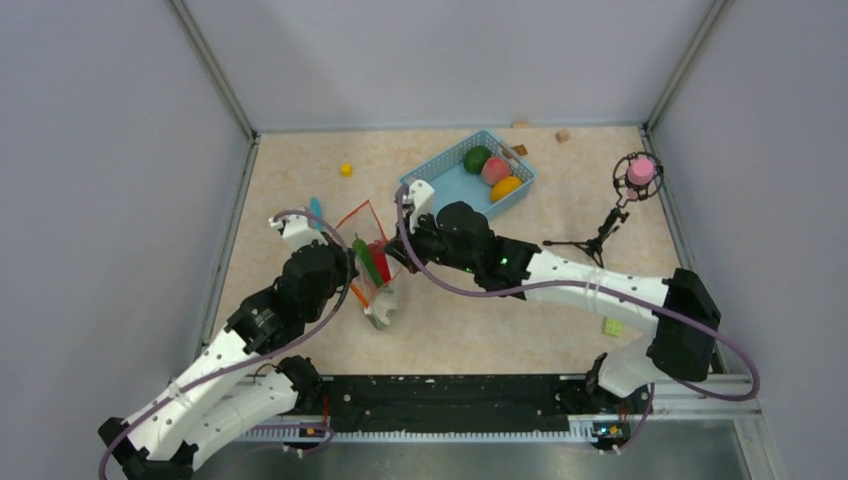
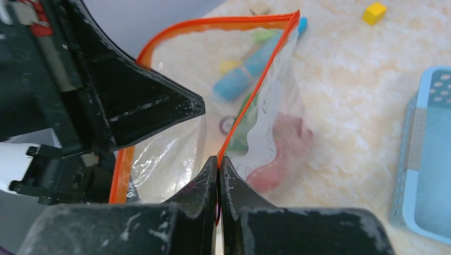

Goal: Place the food in the zip-top bag and seal the zipper

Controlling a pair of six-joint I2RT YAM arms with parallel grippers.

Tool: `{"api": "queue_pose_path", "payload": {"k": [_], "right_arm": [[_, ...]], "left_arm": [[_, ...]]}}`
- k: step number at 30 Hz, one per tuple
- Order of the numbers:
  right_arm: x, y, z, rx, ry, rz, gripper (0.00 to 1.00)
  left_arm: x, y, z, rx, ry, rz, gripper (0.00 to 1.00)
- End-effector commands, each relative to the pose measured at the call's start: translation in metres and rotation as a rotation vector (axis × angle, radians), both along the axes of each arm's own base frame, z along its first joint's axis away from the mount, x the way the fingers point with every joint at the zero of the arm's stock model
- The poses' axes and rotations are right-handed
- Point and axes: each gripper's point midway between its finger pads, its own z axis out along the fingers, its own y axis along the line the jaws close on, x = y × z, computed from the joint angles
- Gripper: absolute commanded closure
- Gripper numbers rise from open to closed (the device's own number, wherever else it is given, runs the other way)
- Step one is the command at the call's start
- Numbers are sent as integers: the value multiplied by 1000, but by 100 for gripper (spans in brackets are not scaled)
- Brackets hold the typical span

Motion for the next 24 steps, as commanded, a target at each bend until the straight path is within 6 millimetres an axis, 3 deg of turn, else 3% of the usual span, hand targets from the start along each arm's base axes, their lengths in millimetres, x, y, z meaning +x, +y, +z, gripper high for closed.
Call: {"api": "queue_pose_path", "payload": {"k": [1, 5, 8, 13, 19, 21, 24], "right_arm": [[0, -3, 86, 185, -144, 15, 100], [15, -18, 85, 167, -169, -91, 100], [15, -20, 76, 145, -164, -95, 100], [35, -32, 55, 82, -132, -162, 100], [40, -41, 29, 48, -73, -119, 89], [41, -45, 19, 26, -55, -122, 77], [37, -50, 7, 4, -21, -100, 36]], "left_arm": [[1, 7, 13, -37, -46, 44, 100], [-1, 13, 17, -52, -64, 67, 100], [-3, 18, 19, -63, -74, 85, 100], [-3, 24, 20, -65, -84, 111, 100], [1, 19, 14, -41, -63, 103, 100], [3, 16, 11, -29, -50, 96, 100], [5, 11, 8, -18, -35, 84, 100]]}}
